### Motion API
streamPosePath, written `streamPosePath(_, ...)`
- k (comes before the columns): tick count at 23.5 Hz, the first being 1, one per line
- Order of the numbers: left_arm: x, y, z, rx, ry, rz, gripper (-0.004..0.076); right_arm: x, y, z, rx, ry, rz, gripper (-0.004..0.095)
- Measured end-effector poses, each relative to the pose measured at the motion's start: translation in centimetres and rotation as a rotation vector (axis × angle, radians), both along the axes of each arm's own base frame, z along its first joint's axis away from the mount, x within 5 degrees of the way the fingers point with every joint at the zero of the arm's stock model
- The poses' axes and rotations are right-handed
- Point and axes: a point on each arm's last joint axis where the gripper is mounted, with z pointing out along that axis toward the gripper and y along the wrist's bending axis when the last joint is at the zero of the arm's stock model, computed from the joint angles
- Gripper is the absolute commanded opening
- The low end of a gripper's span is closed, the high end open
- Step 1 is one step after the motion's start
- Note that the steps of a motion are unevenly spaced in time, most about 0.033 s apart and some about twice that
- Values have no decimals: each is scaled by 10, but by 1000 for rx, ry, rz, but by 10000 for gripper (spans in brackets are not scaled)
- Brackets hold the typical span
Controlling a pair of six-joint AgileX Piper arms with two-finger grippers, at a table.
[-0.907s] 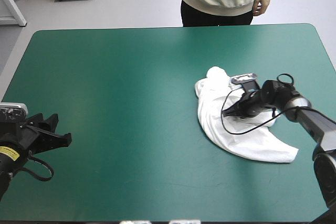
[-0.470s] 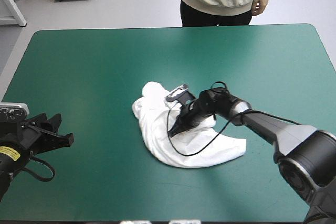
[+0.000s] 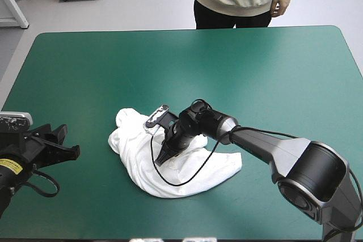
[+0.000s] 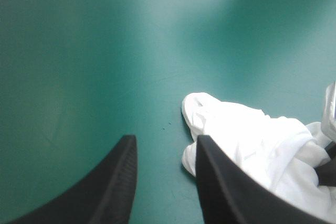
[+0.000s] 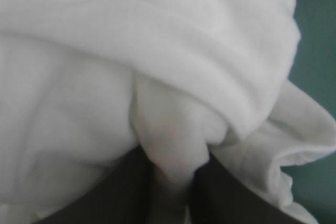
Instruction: Fold the cloth
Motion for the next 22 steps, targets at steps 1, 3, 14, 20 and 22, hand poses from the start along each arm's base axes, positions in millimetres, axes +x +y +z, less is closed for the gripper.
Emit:
streamPosePath(1, 0, 0, 0, 0, 2, 0, 276, -1, -3, 5, -9, -1, 3, 604)
streamPosePath(3, 0, 0, 0, 0, 3, 0, 276, -4, -7, 14, -11, -7, 7, 610)
streamPosePath(14, -3, 0, -9, 14, 121, -4, 417, -51, -81, 139, 8, -182, -93, 579)
streamPosePath(20, 45, -5, -31, 7, 300, 17, 417, -104, -165, 211, 41, -311, -288, 578)
streamPosePath(22, 70, -8, -44, 18, 357, 13, 417, -120, -184, 223, 100, -335, -325, 579)
